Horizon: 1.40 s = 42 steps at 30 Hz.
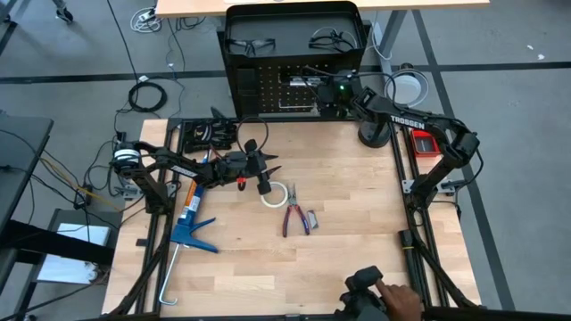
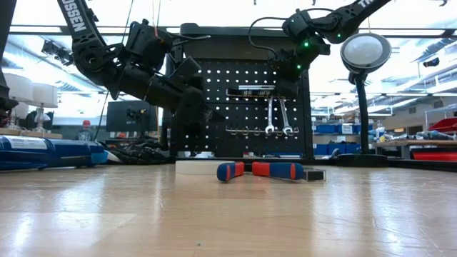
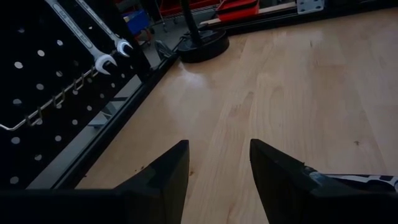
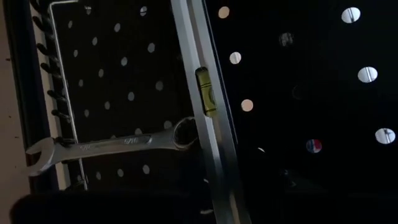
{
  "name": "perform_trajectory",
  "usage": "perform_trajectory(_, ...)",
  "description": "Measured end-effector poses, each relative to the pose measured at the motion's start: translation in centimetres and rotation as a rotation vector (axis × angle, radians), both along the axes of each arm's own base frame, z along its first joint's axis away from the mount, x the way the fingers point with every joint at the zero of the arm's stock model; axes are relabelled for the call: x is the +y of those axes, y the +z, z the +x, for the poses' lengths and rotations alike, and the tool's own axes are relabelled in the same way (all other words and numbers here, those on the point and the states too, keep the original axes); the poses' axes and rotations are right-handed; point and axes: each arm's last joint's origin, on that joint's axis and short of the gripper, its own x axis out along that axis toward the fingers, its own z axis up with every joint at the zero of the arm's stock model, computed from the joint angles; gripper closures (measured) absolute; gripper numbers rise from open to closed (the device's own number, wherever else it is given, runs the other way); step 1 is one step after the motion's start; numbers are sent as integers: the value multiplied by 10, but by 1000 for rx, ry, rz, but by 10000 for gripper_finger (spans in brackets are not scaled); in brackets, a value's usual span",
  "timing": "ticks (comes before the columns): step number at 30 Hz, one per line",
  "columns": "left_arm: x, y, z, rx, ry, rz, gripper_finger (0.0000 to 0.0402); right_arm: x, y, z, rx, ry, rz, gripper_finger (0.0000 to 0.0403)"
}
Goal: Hang tools onto peg board
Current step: Remove the black spirit level from the black peg board
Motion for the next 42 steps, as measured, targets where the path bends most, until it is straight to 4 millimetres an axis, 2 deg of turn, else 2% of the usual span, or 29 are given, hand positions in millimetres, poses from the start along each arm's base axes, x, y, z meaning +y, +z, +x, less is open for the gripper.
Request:
perform_trajectory(9, 0, 0, 0, 0, 0, 0, 229, 11, 1, 9, -15, 12, -2, 311)
perform_trajectory(19, 0, 0, 0, 0, 0, -1, 229, 14, 1, 11, -14, 11, 0, 311)
perform_trajectory(26, 0, 0, 0, 0, 0, -2, 229, 31, 11, 13, -19, 53, -7, 312)
perform_trajectory(33, 0, 3, 1, -28, 0, 5, 229, 44, 25, 6, -41, 68, 7, 319)
perform_trajectory(38, 0, 3, 1, -36, 2, 7, 229, 48, 24, 4, -27, 58, 36, 320)
perform_trajectory(42, 1, 1, 0, -11, 42, 8, 229, 61, 19, 7, 13, 49, 81, 320)
